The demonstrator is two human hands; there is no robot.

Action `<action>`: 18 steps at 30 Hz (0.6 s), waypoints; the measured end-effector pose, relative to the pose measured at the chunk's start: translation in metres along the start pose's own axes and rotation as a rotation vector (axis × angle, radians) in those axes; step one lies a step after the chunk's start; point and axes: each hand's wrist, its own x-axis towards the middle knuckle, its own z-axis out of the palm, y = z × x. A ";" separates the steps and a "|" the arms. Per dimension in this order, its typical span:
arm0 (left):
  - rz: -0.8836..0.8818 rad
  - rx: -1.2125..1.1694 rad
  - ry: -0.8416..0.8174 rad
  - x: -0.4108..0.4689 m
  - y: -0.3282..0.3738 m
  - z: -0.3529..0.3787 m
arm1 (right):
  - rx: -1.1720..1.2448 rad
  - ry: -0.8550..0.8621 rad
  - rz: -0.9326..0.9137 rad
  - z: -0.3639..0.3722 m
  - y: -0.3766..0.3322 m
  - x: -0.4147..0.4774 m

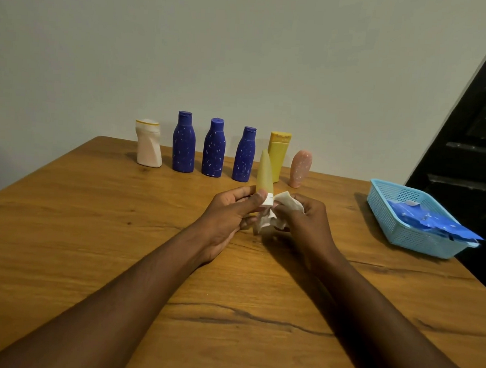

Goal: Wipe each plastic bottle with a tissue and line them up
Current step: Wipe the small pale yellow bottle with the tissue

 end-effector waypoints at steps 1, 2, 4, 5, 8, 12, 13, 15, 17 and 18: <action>-0.002 -0.006 0.007 0.000 0.000 0.001 | -0.021 -0.025 0.009 0.001 0.001 -0.001; -0.004 -0.010 0.009 0.000 0.000 0.001 | -0.041 -0.054 0.008 0.002 0.002 -0.001; -0.008 -0.009 0.013 0.001 0.000 0.002 | -0.052 -0.098 0.001 0.004 0.003 -0.003; -0.010 -0.016 0.019 0.001 0.000 0.002 | -0.047 -0.103 0.004 0.005 0.002 -0.003; -0.012 -0.030 0.031 0.001 0.000 0.002 | -0.066 -0.072 0.007 0.005 0.000 -0.004; -0.017 -0.038 0.039 0.001 0.000 0.002 | -0.191 -0.001 -0.080 0.004 -0.003 -0.005; -0.019 -0.035 0.043 0.001 0.000 0.001 | -0.220 0.013 -0.110 0.004 -0.004 -0.004; -0.021 -0.021 0.043 0.002 -0.001 0.000 | -0.245 0.034 -0.158 0.003 -0.005 -0.004; -0.027 -0.020 0.033 0.003 0.000 -0.001 | -0.260 0.031 -0.179 0.002 -0.006 -0.003; -0.027 -0.017 0.027 0.003 -0.001 -0.001 | -0.268 0.022 -0.176 0.002 -0.006 -0.002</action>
